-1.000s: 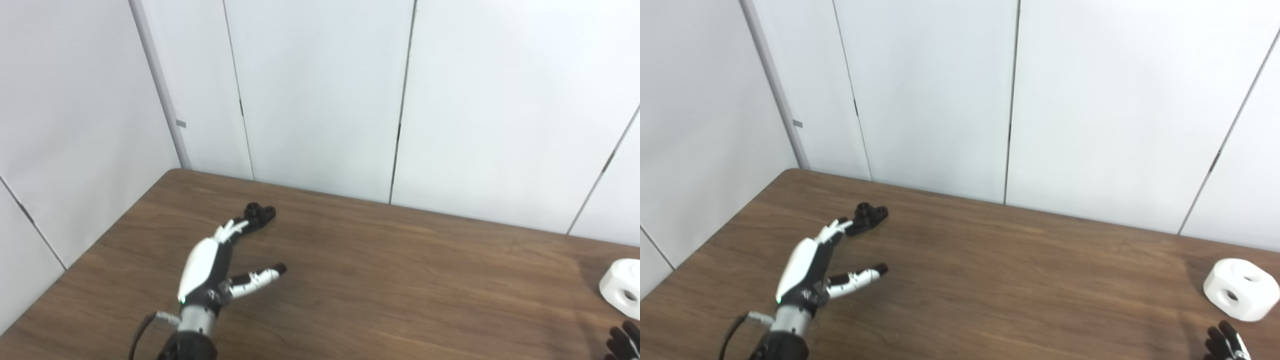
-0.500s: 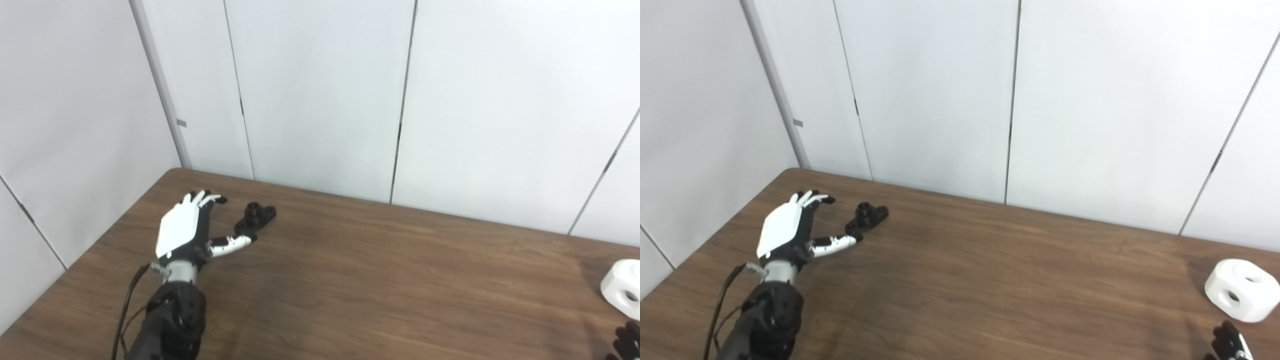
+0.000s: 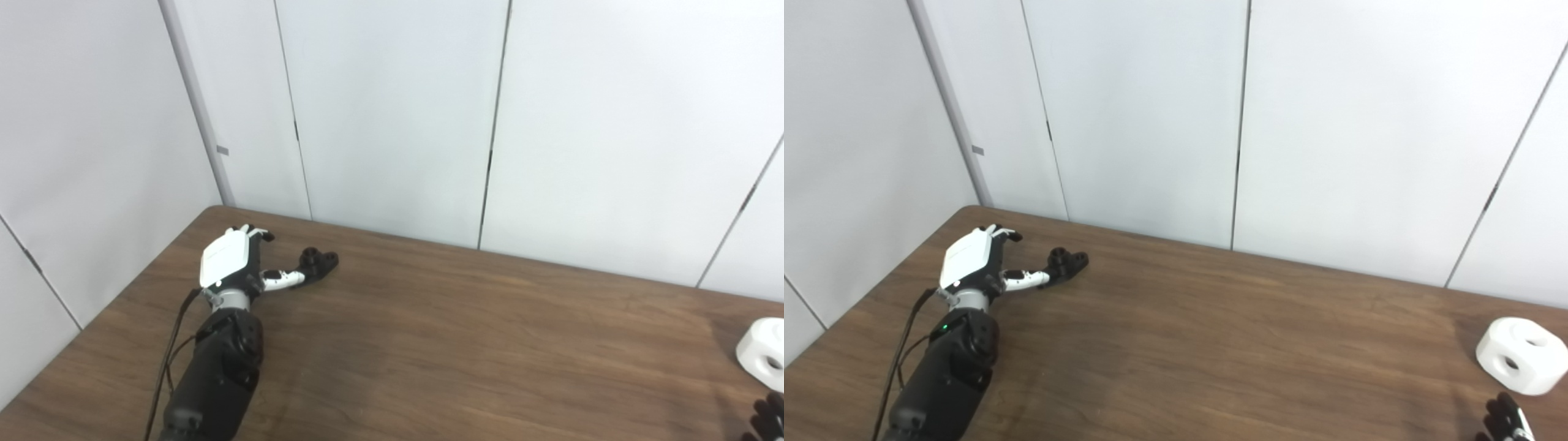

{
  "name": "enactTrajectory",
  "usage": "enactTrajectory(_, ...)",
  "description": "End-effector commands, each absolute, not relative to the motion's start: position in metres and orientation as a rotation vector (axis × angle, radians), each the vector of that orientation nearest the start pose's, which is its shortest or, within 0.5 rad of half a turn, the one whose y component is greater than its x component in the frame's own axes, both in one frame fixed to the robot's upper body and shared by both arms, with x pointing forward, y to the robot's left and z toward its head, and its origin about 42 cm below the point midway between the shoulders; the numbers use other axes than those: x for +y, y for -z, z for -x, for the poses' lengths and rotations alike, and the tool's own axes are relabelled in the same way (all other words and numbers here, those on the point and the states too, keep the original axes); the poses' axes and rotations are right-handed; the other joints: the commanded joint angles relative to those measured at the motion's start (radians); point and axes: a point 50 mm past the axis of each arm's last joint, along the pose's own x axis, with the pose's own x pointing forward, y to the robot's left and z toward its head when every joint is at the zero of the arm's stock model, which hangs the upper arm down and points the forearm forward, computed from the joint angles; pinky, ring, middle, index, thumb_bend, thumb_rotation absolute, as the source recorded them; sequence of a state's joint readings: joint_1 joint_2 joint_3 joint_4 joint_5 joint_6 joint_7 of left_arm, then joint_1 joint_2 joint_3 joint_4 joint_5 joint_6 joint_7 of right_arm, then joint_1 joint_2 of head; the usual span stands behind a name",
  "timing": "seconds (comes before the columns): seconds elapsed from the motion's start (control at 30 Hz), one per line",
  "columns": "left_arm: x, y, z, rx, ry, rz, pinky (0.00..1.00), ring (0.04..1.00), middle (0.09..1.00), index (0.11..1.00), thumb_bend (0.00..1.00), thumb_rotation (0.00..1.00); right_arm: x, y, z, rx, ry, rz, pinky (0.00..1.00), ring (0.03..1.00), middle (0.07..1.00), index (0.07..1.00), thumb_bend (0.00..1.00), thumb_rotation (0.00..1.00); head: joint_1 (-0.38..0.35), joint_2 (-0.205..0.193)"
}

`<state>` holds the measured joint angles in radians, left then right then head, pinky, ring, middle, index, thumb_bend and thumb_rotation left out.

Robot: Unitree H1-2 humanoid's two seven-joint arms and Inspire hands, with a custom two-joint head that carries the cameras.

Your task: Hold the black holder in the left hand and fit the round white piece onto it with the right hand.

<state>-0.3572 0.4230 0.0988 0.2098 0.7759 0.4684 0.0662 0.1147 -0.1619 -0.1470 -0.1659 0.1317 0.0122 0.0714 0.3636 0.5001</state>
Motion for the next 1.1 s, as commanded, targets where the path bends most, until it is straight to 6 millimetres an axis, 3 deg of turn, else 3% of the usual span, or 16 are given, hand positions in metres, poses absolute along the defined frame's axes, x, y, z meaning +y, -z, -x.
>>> enactTrajectory(0.0,0.402,-0.217,-0.402,0.201,-0.542,-1.131,1.0,1.0,0.951,0.791,0.91,0.46,-0.299,-0.133,-0.246,-0.101,0.072,0.057,1.0,0.98,0.964,0.976,0.73,1.0,0.001,0.002)
enactTrajectory(0.1,0.403,-0.215,-0.41,0.233,-0.518,-1.145,1.0,1.0,0.953,0.797,0.93,0.5,-0.299,-0.133,-0.245,-0.098,0.071,0.056,1.0,0.978,0.963,0.975,0.72,1.0,0.0,0.004)
enactTrajectory(0.37,0.402,-0.212,-0.435,0.299,-0.454,-1.144,1.0,1.0,0.944,0.783,0.91,0.43,-0.299,-0.133,-0.244,-0.099,0.072,0.058,1.0,0.967,0.957,0.965,0.74,1.0,-0.007,0.005)
enactTrajectory(0.47,0.4,-0.21,-0.441,0.313,-0.439,-1.155,1.0,1.0,0.944,0.784,0.93,0.44,-0.299,-0.133,-0.244,-0.097,0.076,0.059,1.0,0.956,0.95,0.963,0.73,1.0,-0.007,0.005)
enactTrajectory(0.67,0.4,-0.203,-0.447,0.34,-0.431,-1.177,1.0,1.0,0.944,0.782,0.94,0.47,-0.299,-0.133,-0.243,-0.098,0.079,0.064,1.0,0.953,0.95,0.961,0.74,1.0,-0.016,0.007)
enactTrajectory(1.07,0.398,-0.195,-0.445,0.348,-0.431,-1.165,1.0,1.0,0.937,0.753,0.91,0.4,-0.301,-0.135,-0.242,-0.098,0.087,0.062,1.0,0.95,0.946,0.954,0.74,1.0,-0.014,0.014)
